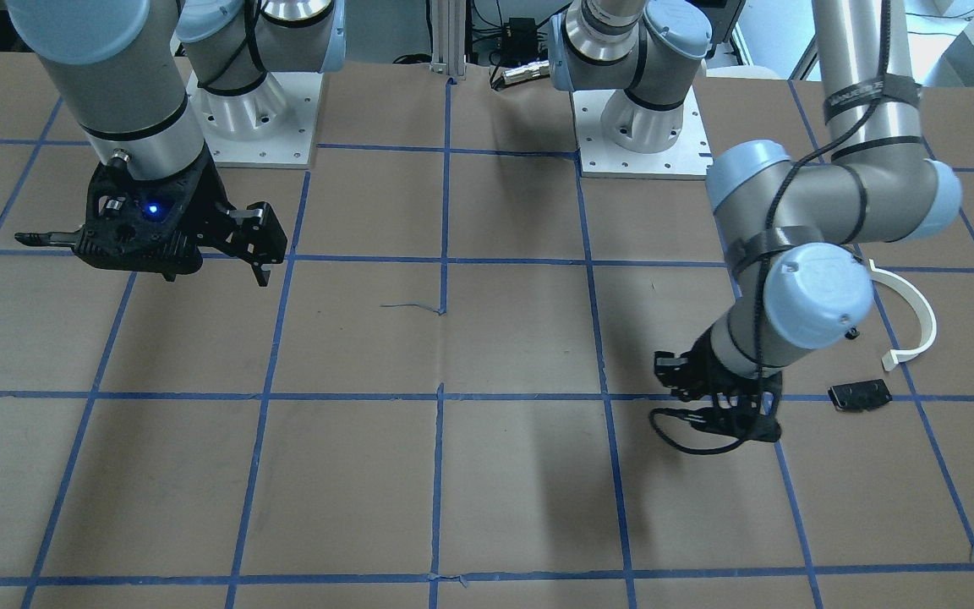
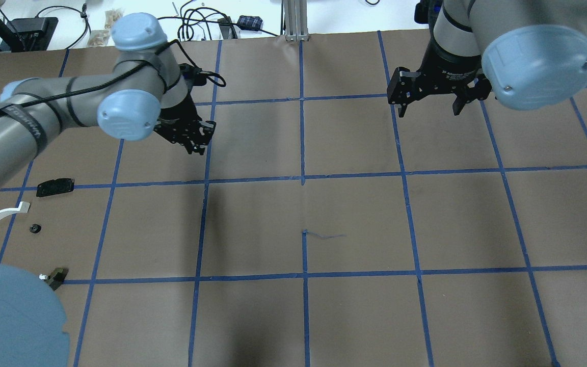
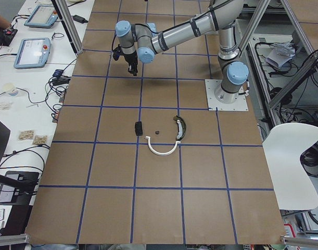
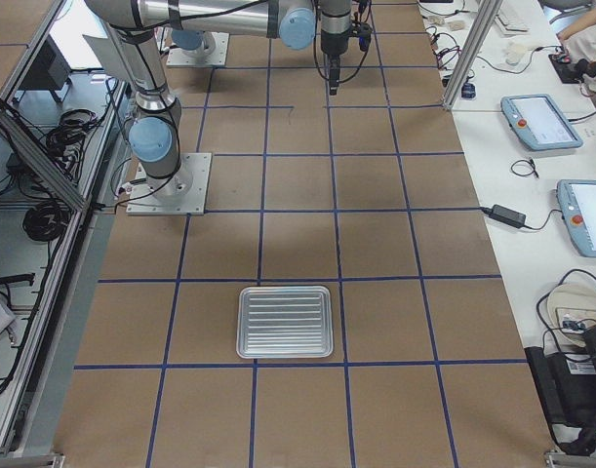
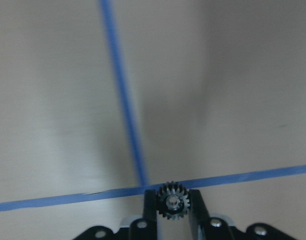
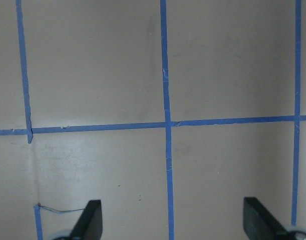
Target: Place bearing gear from tray to pile
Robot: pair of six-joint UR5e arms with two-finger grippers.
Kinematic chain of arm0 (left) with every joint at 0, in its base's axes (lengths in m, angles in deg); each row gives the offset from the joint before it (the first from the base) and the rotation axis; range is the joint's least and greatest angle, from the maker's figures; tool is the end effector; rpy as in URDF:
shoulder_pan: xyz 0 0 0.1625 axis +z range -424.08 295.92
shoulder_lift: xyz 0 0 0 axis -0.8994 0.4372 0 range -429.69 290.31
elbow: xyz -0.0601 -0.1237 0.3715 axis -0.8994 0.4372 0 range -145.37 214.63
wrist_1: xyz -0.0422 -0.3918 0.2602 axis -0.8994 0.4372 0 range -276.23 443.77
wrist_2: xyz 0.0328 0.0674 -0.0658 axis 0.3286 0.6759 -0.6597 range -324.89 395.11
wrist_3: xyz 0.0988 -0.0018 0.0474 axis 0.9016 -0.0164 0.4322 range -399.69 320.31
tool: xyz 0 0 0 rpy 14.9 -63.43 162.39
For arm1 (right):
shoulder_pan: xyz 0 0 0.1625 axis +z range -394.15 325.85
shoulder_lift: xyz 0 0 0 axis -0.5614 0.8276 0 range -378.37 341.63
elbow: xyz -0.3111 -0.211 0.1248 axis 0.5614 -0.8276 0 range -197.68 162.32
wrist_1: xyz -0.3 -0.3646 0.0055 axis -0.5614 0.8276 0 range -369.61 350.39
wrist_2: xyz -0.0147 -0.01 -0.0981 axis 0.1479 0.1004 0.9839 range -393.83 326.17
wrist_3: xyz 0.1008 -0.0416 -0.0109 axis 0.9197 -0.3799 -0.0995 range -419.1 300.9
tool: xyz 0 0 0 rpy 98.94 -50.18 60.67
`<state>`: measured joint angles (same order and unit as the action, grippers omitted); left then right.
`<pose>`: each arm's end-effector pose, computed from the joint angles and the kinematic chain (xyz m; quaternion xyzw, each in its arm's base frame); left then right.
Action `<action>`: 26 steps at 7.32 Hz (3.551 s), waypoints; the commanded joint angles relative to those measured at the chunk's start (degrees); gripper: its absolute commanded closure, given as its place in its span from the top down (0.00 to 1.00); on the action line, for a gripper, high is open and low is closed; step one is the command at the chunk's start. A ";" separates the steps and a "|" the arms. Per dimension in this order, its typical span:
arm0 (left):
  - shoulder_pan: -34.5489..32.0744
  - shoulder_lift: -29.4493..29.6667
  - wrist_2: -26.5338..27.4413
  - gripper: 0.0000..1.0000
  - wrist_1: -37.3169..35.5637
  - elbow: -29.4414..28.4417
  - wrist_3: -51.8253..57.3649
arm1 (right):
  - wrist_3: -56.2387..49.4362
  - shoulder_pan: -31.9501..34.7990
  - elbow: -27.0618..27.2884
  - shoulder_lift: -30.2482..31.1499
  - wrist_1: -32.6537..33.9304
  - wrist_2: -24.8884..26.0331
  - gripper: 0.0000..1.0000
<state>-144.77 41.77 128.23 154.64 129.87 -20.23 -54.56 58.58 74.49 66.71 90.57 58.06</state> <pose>-0.0232 -0.6463 0.2061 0.0901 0.9934 0.0705 0.0099 0.1576 -0.5821 0.3972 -0.0163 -0.9994 0.0280 0.0148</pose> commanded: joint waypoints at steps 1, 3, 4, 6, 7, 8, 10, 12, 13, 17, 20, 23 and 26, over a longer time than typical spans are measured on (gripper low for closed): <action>10.17 -1.58 5.72 0.00 4.08 0.56 11.01 | 0.12 0.00 0.03 0.00 0.01 -0.05 1.00; 17.80 -1.68 8.40 0.00 4.11 1.43 21.97 | 0.03 0.17 -0.14 0.00 -0.07 0.04 1.00; 23.07 -0.72 8.05 0.00 3.15 2.40 26.98 | 0.12 0.17 -0.14 -0.18 -0.07 -0.04 1.00; 25.32 0.51 7.87 0.00 -0.71 4.42 28.00 | 0.12 0.26 -0.41 -0.97 -0.08 -0.13 1.00; 25.41 1.91 7.60 0.00 -3.95 5.73 27.92 | 0.03 0.26 -0.41 -0.88 -0.25 -0.05 1.00; 25.93 2.88 7.69 0.00 -5.64 7.23 27.91 | 0.03 0.26 -0.23 -0.97 -0.08 0.04 1.00; 26.11 3.16 8.22 0.00 -5.65 7.77 28.17 | 0.03 0.26 -0.15 -0.97 -0.07 -0.04 1.00; 28.03 3.68 8.39 0.00 -4.95 8.73 28.35 | 0.03 0.26 -0.14 -1.06 -0.07 0.04 1.00; 28.91 3.68 8.39 0.00 -5.04 8.91 28.35 | 0.03 0.26 -0.14 -0.97 -0.16 -0.04 1.00; 30.15 3.68 8.48 0.00 -3.47 9.44 28.18 | 0.12 0.26 -0.14 -1.23 -0.08 -0.13 1.00; 30.24 3.60 8.48 0.06 -2.06 9.44 28.09 | 0.12 0.26 -0.14 -1.23 -0.16 -0.13 1.00; 30.24 3.60 8.48 0.53 -1.70 9.26 28.35 | 0.21 0.26 -0.14 -1.32 -0.16 -0.13 1.00; 29.63 2.29 8.39 1.00 1.35 8.39 27.83 | 0.12 0.26 -0.14 -1.32 -0.16 -0.13 1.00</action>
<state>-114.70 44.93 136.65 153.74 138.90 8.02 -54.43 58.84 74.34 65.40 90.41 57.93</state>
